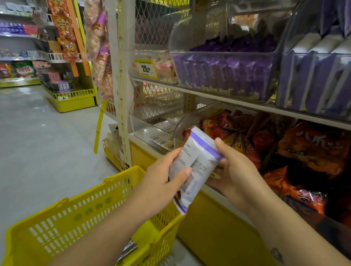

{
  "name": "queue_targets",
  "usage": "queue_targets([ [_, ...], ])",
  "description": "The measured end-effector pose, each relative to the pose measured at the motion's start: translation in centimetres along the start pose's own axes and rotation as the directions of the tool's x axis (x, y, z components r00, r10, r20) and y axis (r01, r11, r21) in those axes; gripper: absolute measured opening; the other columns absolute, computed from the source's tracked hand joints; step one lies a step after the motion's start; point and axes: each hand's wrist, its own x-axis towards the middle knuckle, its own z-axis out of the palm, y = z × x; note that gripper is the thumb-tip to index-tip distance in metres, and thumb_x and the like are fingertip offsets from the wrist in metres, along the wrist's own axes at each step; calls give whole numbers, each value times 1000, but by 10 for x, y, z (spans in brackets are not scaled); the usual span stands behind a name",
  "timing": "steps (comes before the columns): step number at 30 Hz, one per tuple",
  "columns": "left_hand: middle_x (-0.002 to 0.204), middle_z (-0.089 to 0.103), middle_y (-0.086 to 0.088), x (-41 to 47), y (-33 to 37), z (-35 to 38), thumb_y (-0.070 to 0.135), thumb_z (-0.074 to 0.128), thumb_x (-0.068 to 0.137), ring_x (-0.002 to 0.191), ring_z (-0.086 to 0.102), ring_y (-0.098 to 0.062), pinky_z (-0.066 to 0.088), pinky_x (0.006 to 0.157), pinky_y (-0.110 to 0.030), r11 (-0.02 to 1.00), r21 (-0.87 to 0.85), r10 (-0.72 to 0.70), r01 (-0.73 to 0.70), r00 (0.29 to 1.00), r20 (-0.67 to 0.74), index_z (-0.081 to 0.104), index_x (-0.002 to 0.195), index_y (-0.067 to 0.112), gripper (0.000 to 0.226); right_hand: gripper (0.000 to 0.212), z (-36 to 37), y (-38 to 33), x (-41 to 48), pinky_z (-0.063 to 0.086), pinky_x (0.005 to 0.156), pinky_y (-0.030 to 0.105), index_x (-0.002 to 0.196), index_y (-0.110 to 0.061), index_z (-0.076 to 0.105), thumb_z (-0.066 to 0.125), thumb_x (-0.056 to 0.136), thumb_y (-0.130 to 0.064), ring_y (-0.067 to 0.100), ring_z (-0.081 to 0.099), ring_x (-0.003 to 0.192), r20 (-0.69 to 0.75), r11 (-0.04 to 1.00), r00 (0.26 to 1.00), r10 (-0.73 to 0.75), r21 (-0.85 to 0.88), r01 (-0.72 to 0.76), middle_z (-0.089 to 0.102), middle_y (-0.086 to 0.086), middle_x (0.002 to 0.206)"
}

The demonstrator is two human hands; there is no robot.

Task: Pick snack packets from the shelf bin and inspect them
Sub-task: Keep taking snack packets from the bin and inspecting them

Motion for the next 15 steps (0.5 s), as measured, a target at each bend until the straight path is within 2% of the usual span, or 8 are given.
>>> queue_targets([
  [2, 126, 61, 20, 0, 1, 4, 40, 49, 98, 111, 59, 5, 53, 95, -33, 1000, 8, -17, 17, 999, -50, 37, 145, 33, 49, 35, 5, -1, -2, 59, 80, 44, 116, -19, 66, 52, 92, -41, 21, 70, 99, 90, 1000, 996, -24, 10, 23, 72, 7, 109],
  [4, 113, 65, 21, 0, 3, 6, 42, 44, 100, 98, 62, 9, 55, 85, -24, 998, 48, -27, 32, 995, -100, 31, 147, 36, 50, 29, 10, 1, -5, 56, 88, 49, 124, -20, 60, 51, 97, -26, 21, 67, 106, 128, 991, 986, -104, -76, 115, 69, 6, 118],
  [7, 78, 69, 23, 0, 4, 8, 39, 47, 98, 71, 64, 8, 46, 55, -9, 996, 74, -44, 56, 986, -160, 39, 137, 41, 40, 35, 12, 5, -8, 52, 96, 35, 132, -22, 53, 49, 99, -13, 11, 64, 111, 192, 881, 944, -267, -348, 320, 66, -3, 121],
  [9, 69, 68, 21, 1, 5, 6, 37, 50, 94, 56, 60, 1, 43, 45, -16, 994, 71, -68, 83, 978, -198, 45, 122, 41, 29, 39, 11, 8, -9, 51, 91, 21, 136, -25, 48, 50, 99, -14, 1, 62, 110, 268, 841, 923, -275, -399, 367, 64, -11, 123],
  [11, 66, 68, 18, 3, 6, 3, 36, 49, 90, 52, 58, -6, 46, 50, -25, 993, 35, -99, 110, 968, -229, 49, 109, 39, 19, 42, 12, 10, -10, 49, 86, 13, 139, -27, 44, 49, 99, -15, -2, 60, 111, 333, 844, 909, -250, -385, 373, 61, -16, 125],
  [15, 75, 73, 15, 8, 8, 3, 43, 48, 79, 68, 72, -10, 57, 68, -37, 944, -257, -261, 209, 947, -187, 56, 100, 33, 25, 43, 11, 10, -8, 49, 96, 23, 141, -31, 40, 45, 99, -23, 6, 60, 116, 385, 845, 899, -207, -393, 363, 60, -13, 131],
])
